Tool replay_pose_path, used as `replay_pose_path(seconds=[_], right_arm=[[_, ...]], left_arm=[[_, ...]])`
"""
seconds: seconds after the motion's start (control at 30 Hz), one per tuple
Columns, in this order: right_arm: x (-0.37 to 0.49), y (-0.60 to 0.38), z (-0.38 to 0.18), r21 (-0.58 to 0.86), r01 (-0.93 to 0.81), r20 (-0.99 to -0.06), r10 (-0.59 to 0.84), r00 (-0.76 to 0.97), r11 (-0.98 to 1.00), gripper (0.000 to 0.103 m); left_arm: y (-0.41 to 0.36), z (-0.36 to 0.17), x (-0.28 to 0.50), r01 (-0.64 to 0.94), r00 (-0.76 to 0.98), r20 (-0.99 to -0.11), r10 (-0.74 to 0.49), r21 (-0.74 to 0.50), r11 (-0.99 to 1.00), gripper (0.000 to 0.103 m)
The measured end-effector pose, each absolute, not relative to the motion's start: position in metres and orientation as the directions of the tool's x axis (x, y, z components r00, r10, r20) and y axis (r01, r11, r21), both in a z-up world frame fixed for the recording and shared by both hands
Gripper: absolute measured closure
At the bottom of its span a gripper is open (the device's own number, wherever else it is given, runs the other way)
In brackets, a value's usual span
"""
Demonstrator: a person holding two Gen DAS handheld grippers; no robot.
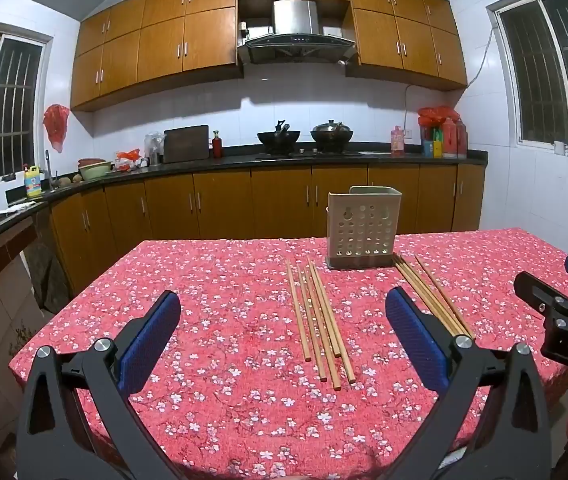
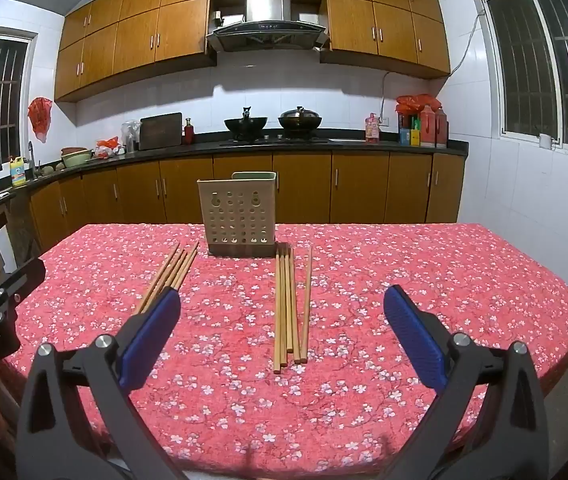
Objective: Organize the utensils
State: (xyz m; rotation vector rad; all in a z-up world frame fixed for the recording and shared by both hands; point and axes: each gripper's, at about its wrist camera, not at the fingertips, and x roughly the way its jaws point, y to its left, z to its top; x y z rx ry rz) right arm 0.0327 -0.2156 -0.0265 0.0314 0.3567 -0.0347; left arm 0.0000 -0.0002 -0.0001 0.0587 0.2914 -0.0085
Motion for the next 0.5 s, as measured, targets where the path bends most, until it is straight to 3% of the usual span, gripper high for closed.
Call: replay_pose_path(seconds=[0.5], right_arm=[[0.0332,-0.215,-0.0276,0.025,0.04,-0.351,-0.028,0.936,0.999,0.004]], left_arm=[[-0.0001,-0.0001,0.0002,0.016,0.957,-0.29,0.001,0.056,0.998,0.002]])
